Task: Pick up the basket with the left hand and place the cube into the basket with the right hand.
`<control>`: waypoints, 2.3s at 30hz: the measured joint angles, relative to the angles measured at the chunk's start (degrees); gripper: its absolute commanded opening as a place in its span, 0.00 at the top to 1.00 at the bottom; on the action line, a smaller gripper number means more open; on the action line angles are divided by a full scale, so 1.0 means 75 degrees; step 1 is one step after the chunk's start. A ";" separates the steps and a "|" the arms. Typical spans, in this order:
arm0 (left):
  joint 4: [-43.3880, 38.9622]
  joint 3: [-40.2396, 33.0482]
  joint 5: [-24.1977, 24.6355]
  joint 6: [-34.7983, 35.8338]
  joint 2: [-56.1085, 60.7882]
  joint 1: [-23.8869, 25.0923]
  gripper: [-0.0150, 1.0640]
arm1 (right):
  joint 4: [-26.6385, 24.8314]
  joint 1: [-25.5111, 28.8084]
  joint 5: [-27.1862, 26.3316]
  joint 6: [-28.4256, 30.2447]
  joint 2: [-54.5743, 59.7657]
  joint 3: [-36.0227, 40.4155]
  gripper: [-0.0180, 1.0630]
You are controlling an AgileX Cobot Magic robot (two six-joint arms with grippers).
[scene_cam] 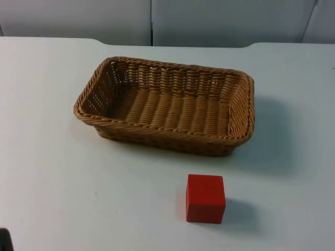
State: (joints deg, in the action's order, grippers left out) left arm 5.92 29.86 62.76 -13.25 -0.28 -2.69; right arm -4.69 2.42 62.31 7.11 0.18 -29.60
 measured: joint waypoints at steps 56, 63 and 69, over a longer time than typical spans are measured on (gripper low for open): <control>0.8970 0.0541 0.0826 -0.4159 -0.8782 0.0000 0.91 | 0.0000 0.0000 0.0000 0.0000 0.0000 0.0000 0.99; 0.9318 0.0541 -0.0666 -0.5224 -0.9481 0.0000 0.91 | 0.0000 0.0000 0.0000 0.0000 0.0000 0.0000 0.99; 0.9348 0.0541 -0.2447 -0.6062 -0.9805 0.0000 0.91 | 0.0000 0.0000 0.0000 0.0000 0.0000 0.0000 0.99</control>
State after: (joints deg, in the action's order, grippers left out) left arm 76.03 33.91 44.40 -58.71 -73.81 -2.69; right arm -4.69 2.42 62.31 7.11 0.18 -29.60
